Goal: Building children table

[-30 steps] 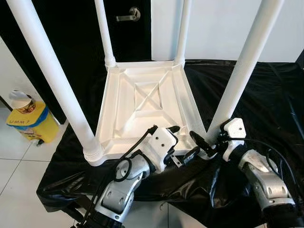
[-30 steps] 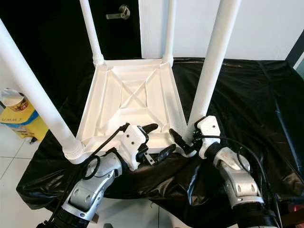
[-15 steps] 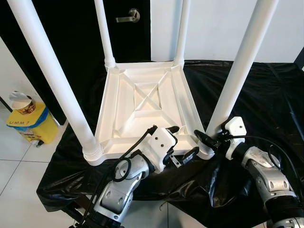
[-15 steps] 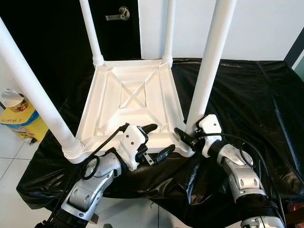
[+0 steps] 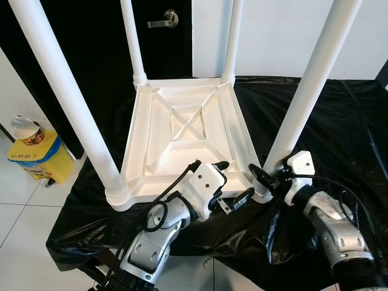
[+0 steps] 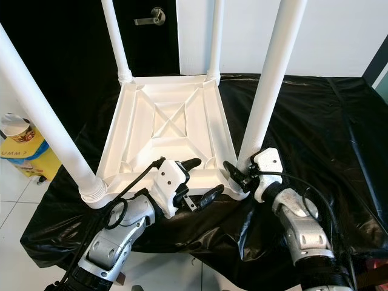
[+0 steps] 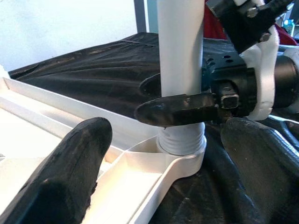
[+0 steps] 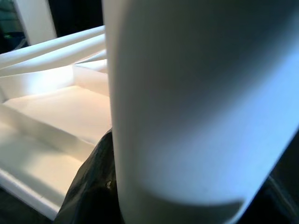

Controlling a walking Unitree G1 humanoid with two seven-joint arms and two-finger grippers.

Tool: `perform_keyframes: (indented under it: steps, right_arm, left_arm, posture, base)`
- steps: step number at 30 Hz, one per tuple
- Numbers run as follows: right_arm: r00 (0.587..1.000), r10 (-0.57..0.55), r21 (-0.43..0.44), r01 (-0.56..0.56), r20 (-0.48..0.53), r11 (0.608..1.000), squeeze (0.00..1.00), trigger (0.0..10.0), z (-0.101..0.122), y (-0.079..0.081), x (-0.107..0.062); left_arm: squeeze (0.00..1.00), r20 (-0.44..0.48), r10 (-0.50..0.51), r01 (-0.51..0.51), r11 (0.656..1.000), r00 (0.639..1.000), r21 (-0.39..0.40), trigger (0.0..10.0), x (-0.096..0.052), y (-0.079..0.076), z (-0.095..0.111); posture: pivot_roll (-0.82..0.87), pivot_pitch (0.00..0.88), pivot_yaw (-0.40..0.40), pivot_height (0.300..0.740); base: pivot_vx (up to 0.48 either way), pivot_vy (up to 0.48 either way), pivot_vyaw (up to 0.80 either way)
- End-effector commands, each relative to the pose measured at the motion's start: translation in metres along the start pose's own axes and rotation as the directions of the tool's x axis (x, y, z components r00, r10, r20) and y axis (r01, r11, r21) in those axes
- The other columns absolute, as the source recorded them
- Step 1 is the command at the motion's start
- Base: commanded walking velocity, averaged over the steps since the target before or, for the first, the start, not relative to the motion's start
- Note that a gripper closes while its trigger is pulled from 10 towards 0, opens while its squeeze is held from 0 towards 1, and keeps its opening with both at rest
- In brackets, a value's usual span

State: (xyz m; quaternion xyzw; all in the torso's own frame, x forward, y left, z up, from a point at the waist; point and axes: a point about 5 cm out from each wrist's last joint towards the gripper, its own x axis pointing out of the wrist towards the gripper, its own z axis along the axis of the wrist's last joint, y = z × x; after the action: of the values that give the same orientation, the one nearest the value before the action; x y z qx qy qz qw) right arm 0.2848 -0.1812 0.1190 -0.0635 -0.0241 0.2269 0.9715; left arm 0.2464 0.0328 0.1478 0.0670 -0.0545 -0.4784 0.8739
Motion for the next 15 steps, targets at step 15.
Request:
perform_keyframes:
  steps: [15]
  right_arm:
    - [0.887,-0.446,0.054,0.454,-0.118,0.889,0.0,10.0,-0.013,0.028,-0.002]
  left_arm:
    - [0.0,0.002,-0.014,0.014,1.0,1.0,-0.012,10.0,0.002,-0.004,0.001]
  posture:
    - [-0.06,0.039,-0.014,0.74]
  base:
    - [0.0,0.0,0.0]
